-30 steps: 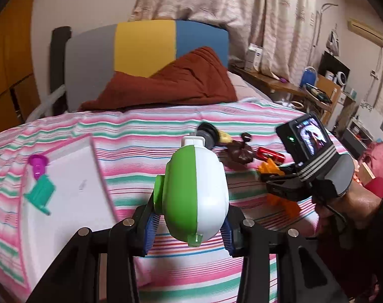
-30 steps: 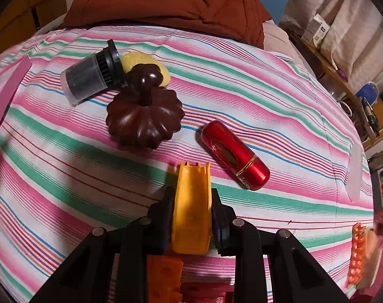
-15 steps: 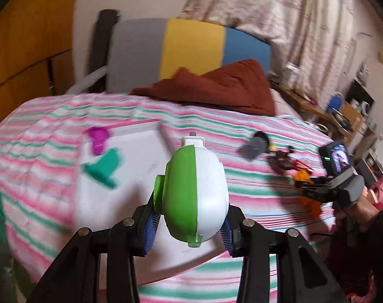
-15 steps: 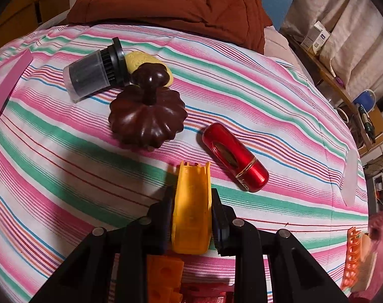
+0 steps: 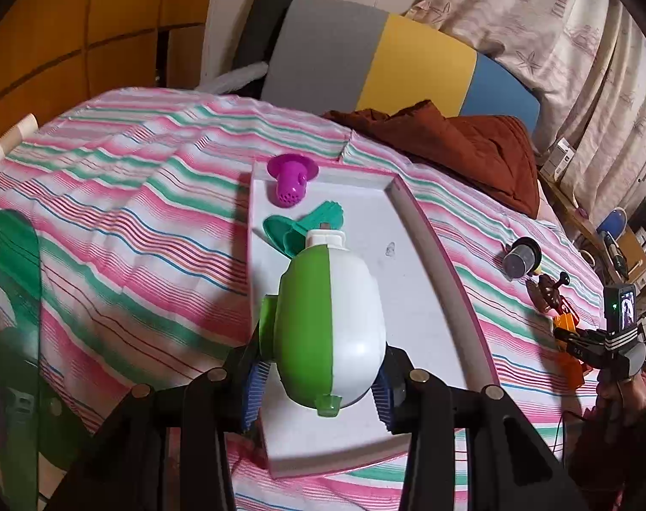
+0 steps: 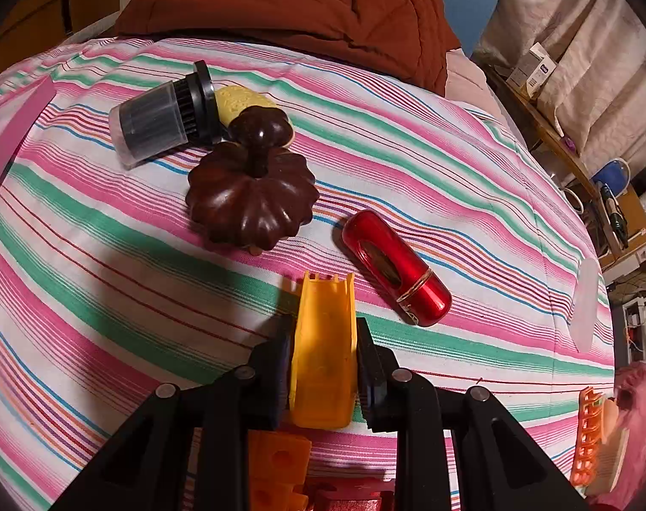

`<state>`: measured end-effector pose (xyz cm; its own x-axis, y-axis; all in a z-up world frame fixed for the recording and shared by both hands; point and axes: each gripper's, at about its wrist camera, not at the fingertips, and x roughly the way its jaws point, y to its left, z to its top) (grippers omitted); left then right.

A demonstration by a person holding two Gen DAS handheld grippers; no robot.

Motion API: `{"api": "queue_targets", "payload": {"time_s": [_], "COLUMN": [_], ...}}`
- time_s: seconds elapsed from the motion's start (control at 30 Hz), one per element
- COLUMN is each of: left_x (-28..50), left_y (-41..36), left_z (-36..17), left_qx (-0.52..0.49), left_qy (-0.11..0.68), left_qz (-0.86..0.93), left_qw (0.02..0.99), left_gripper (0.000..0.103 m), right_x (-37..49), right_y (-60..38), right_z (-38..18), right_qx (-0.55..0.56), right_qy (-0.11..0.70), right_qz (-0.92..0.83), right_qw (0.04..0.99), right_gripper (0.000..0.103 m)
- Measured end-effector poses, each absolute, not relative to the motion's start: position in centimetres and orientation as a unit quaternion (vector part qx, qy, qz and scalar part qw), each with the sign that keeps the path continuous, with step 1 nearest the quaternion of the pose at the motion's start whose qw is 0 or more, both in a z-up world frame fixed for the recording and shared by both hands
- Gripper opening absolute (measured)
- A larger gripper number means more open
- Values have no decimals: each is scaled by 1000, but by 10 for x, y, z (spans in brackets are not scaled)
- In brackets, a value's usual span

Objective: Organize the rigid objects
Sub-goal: 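Lower the green-white bottle into the tray beside the green piece with the left tool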

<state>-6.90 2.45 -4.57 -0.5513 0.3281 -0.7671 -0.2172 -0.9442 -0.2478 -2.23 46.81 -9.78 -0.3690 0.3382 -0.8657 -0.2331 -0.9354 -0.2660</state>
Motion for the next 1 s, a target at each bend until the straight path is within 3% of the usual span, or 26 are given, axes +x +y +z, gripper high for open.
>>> {"api": "queue_targets", "payload": {"time_s": [0.27,0.63,1.0], "left_x": [-99,-127,-94], "left_y": [33,44,45], "left_z": [-66,-71,-51], "left_qx": [-498,-477,-436], "left_qy": [-95,-31,11], "left_qz": [852,874,896], "left_qw": [131,87,79], "left_gripper": [42,42,43], "right_x": [-22,-23,-24], "right_y": [467,466,464], "right_z": [-98,-98,-98], "right_qx": [-535,-537,-537], "right_qy": [-56,-62,-69], "right_qz": [825,823,823], "right_qw": [174,174,175], "right_gripper": [27,28,28]}}
